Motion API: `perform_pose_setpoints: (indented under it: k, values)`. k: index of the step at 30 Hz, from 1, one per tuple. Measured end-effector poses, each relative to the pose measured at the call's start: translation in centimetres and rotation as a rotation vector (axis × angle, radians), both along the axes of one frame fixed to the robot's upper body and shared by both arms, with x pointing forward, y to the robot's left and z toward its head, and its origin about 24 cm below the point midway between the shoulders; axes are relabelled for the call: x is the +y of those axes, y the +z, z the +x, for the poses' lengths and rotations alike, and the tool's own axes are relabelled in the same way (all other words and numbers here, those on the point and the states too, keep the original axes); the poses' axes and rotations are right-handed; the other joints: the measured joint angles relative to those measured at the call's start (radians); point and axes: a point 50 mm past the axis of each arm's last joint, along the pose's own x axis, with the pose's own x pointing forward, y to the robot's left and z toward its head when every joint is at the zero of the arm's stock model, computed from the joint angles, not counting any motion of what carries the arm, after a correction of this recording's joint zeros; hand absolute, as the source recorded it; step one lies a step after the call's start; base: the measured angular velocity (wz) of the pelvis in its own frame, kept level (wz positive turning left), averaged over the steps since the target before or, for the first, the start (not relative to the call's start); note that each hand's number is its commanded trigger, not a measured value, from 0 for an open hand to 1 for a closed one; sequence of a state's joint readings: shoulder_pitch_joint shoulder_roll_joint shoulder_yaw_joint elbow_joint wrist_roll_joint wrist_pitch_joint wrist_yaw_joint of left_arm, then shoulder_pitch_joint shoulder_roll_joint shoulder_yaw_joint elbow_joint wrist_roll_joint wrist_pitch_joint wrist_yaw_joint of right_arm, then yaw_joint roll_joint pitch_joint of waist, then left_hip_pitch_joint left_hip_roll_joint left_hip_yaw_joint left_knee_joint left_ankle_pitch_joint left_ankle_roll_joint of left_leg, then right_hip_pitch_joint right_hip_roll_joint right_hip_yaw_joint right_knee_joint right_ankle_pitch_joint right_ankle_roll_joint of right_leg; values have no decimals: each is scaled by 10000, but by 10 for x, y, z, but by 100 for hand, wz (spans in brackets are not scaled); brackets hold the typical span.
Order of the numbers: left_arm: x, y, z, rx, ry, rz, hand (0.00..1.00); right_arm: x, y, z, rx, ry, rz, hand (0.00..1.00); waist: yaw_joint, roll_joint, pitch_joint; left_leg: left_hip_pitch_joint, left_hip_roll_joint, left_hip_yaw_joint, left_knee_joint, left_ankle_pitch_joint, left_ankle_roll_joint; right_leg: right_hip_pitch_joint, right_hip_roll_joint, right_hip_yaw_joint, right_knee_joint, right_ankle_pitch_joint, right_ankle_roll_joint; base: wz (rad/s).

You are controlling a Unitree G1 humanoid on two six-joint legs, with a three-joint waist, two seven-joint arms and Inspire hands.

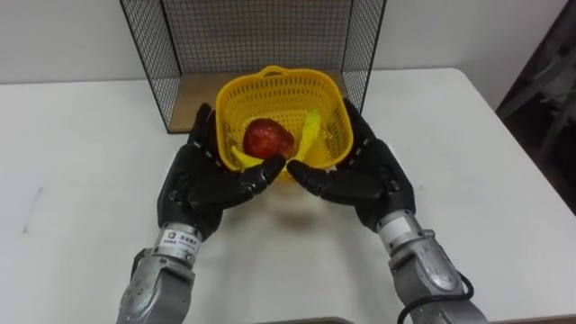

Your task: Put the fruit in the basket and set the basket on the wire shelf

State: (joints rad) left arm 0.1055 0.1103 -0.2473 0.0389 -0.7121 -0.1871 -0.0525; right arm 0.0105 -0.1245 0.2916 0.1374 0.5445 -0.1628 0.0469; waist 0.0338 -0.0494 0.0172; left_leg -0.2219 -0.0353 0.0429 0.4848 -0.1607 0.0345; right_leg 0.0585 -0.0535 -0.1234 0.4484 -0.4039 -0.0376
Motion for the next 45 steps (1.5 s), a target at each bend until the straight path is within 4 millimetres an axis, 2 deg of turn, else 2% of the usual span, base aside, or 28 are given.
perform_pose_setpoints:
  k: [8, 10, 11, 12, 13, 15, 16, 17, 18, 19, 20, 21, 23, 24, 25, 26, 27, 30, 32, 37, 42, 45]
  values:
    - [-1, 1, 0, -67, -90, -68, 0, -2, 1, 0, -21, -49, -5, 0, -24, -138, -18, -13, -303, 123, -8, -172, 193, 4, -330, -102, 41, -159, 253, 2]
    - [-2, 3, 1, -164, -101, -110, 0, -2, 3, 3, -136, -63, -2, 0, 16, -168, -21, -110, -404, 185, 172, -401, 278, -60, -402, -63, 216, -251, 354, 0]
    - [-2, 3, 1, -169, -97, -115, 0, -2, 4, 3, -153, -59, -12, 0, 11, -214, -27, -97, -463, 191, 183, -463, 316, -70, -481, -74, 395, -324, 394, 0]
    - [-2, 3, 1, -175, -101, -105, 0, -2, 4, 3, -159, -48, -36, 0, -15, -286, -35, -22, -510, 207, 262, -616, 437, -111, -656, -137, 945, -428, 514, 0]
    - [-2, 3, 1, -173, -111, -92, 0, -1, 3, 3, -152, -43, -25, 0, -14, -288, -28, 83, -608, 271, 379, -736, 528, -451, -851, -204, 2023, -388, 589, 0]
    - [-3, 3, 1, -189, -112, -124, 0, -2, 4, 3, -211, -81, -19, 0, -34, -279, -19, 284, -777, 343, 563, -957, 692, -944, -1187, -136, 3577, -73, 841, 3]
    - [-4, 3, 1, -202, -121, -152, 0, -2, 5, 3, -292, -105, -17, 0, -53, -218, 28, 443, -842, 334, 652, -1088, 792, -1149, -1309, -112, 4351, 320, 843, 4]
    - [-4, 3, 1, -204, -149, -155, 0, -2, 5, 3, -327, -118, -17, 0, -57, -176, 31, 523, -848, 303, 665, -1145, 832, -1265, -1340, -105, 4621, 565, 846, 7]
    - [-5, 4, 1, -247, -160, -140, 0, -3, 6, 4, -394, -192, 31, 0, -82, -53, 30, 691, -835, 173, 632, -1253, 867, -1540, -1350, -128, 5104, 1119, 840, 0]
    - [-4, 4, 1, -258, -132, -122, 0, -5, 6, 4, -430, -287, 40, 0, -97, 92, 74, 844, -825, 40, 494, -1307, 972, -1772, -1327, -134, 5375, 1257, 917, 0]
    - [-4, 5, 1, -266, -101, -107, 0, -5, 6, 4, -436, -273, 17, 0, -71, 95, 73, 922, -809, 41, 367, -1282, 1006, -1917, -1282, -141, 5342, 1116, 921, 0]
    - [-2, 5, 2, -300, -28, -127, 0, -4, 6, 4, -442, -266, 70, 0, -97, 87, 68, 1063, -777, 42, 155, -1112, 1020, -2169, -1103, -95, 4865, 799, 844, 6]
    - [-3, 5, 2, -312, -31, -142, 0, -4, 6, 4, -434, -277, 84, 0, -144, 152, 105, 1168, -713, 30, 76, -1095, 1091, -2388, -784, -63, 3415, 605, 770, 14]
    - [-3, 5, 2, -309, -27, -172, 0, -4, 6, 4, -426, -278, 92, 0, -166, 165, 113, 1220, -718, 14, 61, -1124, 1113, -2390, -547, -38, 2049, 669, 686, 15]
    - [-3, 5, 2, -290, -5, -172, 0, -3, 5, 3, -375, -290, 126, 0, -227, 184, 119, 1319, -756, -72, -10, -1143, 1114, -2359, -302, -5, 1185, 1189, 500, 24]
    - [-3, 5, 2, -271, -10, -167, 0, -3, 4, 3, -332, -299, 125, 0, -293, 198, 110, 1385, -799, -214, -43, -1147, 1107, -2234, -270, 6, 987, 1572, 453, 32]
    - [-4, 5, 3, -290, -50, -189, 0, -3, 3, 3, -276, -320, 197, 0, -311, 237, 74, 1532, -775, -303, -226, -1152, 1088, -2117, -220, -90, 731, 1706, 367, 13]
    - [-4, 8, 6, -425, -80, -154, 0, -5, 8, 7, -411, -312, 174, 0, -222, 248, 52, 1763, -590, -260, -609, -1158, 1029, -1765, -25, -125, 205, 1905, 297, -9]
    - [-4, 9, 7, -435, -67, -156, 0, -4, 13, 11, -592, -265, 178, 0, -218, 269, 1, 1821, -498, -163, -788, -1156, 1020, -1702, 94, -47, -35, 2004, 286, -18]
    - [-8, 20, 13, -840, -170, -216, 0, -4, 23, 18, -1043, -238, 38, 0, -262, 307, 16, 1909, -281, 64, -1172, -1033, 960, -1470, 395, 191, -928, 2504, 272, -18]
    - [-8, 21, 13, -897, -190, -180, 0, -5, 23, 18, -1037, -290, 26, 0, -349, 336, -10, 2364, -267, 116, -1691, -861, 934, -999, 460, 250, -1449, 2786, 261, -7]
    - [-7, 21, 13, -916, -178, -143, 0, -5, 23, 18, -1070, -289, 28, 0, -398, 358, -30, 2509, -264, 170, -1821, -797, 923, -937, 455, 258, -1456, 2794, 248, -1]
